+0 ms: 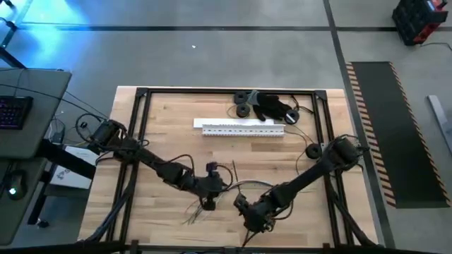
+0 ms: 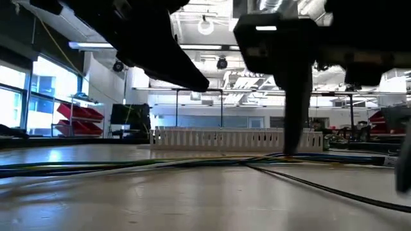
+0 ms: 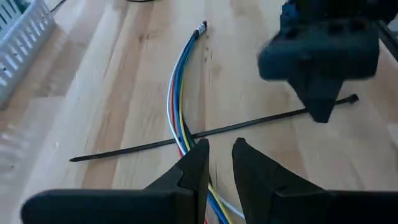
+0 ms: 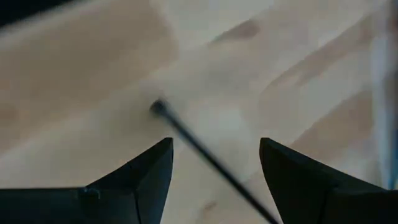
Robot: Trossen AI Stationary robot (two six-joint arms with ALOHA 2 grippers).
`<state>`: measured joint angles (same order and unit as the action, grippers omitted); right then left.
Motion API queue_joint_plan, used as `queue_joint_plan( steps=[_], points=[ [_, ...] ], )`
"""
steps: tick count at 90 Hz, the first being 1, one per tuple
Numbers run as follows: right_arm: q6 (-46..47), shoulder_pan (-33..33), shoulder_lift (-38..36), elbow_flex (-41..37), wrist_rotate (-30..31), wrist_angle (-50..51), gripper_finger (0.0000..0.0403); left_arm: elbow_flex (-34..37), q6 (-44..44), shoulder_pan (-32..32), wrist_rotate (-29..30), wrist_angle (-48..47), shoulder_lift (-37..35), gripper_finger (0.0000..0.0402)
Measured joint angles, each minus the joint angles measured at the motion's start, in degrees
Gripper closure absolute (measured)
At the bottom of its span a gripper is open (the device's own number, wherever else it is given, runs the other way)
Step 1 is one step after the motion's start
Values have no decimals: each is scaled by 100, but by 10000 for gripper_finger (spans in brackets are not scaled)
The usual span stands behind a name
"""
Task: Ziptie cables
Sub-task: Wrap the cables together using a black zip tie
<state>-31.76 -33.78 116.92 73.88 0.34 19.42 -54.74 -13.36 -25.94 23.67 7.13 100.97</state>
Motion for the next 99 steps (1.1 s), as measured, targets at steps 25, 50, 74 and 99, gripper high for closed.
queue_joint_plan(
  steps=[25,50,74,99],
  points=[
    [-575,31,405,298,-46,-125,202,63,-7,-15,75,47,-2,349],
    [-556,67,693,302,-95,-551,326,240,-267,-15,146,22,-1,349],
    [167,-82,728,267,362,-1024,398,240,-263,-15,227,56,0,349],
    [1591,-86,619,143,687,-1296,403,240,-258,-15,257,83,0,349]
  ],
)
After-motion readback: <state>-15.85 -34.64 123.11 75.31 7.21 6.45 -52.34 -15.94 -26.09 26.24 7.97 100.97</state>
